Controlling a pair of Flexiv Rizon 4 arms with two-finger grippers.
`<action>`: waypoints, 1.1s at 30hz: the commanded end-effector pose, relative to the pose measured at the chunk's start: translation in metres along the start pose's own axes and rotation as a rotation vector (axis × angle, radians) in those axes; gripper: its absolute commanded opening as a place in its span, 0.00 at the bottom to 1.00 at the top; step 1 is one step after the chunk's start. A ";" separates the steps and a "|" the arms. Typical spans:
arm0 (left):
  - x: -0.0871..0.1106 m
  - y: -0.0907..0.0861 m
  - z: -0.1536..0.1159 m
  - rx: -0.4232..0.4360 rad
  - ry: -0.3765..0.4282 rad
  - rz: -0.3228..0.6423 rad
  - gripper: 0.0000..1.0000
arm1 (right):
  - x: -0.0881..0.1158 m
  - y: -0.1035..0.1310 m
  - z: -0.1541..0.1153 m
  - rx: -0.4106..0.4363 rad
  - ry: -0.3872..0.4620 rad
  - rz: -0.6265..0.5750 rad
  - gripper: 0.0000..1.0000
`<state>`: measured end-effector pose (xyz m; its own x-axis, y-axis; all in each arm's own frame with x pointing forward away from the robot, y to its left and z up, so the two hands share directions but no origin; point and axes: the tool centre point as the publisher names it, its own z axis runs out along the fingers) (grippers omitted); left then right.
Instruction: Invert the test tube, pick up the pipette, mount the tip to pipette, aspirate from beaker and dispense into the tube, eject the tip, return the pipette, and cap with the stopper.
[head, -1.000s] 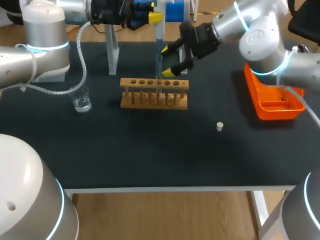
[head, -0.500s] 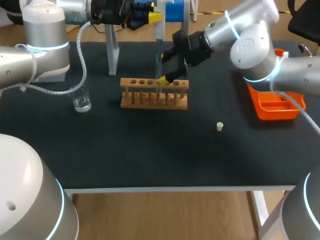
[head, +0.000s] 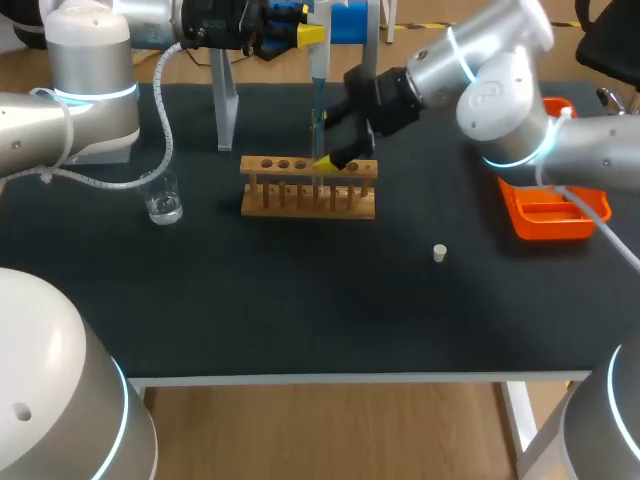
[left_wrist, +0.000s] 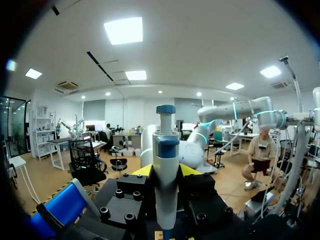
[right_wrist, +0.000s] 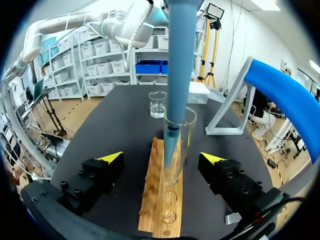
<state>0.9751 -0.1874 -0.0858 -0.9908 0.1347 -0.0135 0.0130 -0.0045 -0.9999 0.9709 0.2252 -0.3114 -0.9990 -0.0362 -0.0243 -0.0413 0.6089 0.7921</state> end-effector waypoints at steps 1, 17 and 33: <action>-0.001 -0.001 0.000 -0.002 0.002 -0.001 0.00 | -0.001 -0.001 0.004 0.009 0.001 0.001 1.00; -0.001 -0.001 0.000 -0.002 0.002 -0.001 0.00 | -0.001 -0.002 0.006 0.022 -0.007 0.004 1.00; 0.001 -0.005 0.004 -0.009 0.003 0.003 0.00 | -0.001 -0.002 0.006 0.022 -0.007 0.004 1.00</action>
<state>0.9738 -0.1897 -0.0836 -0.9902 0.1388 -0.0178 0.0178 -0.0015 -0.9998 0.9713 0.2286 -0.3170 -0.9993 -0.0269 -0.0267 -0.0377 0.6237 0.7807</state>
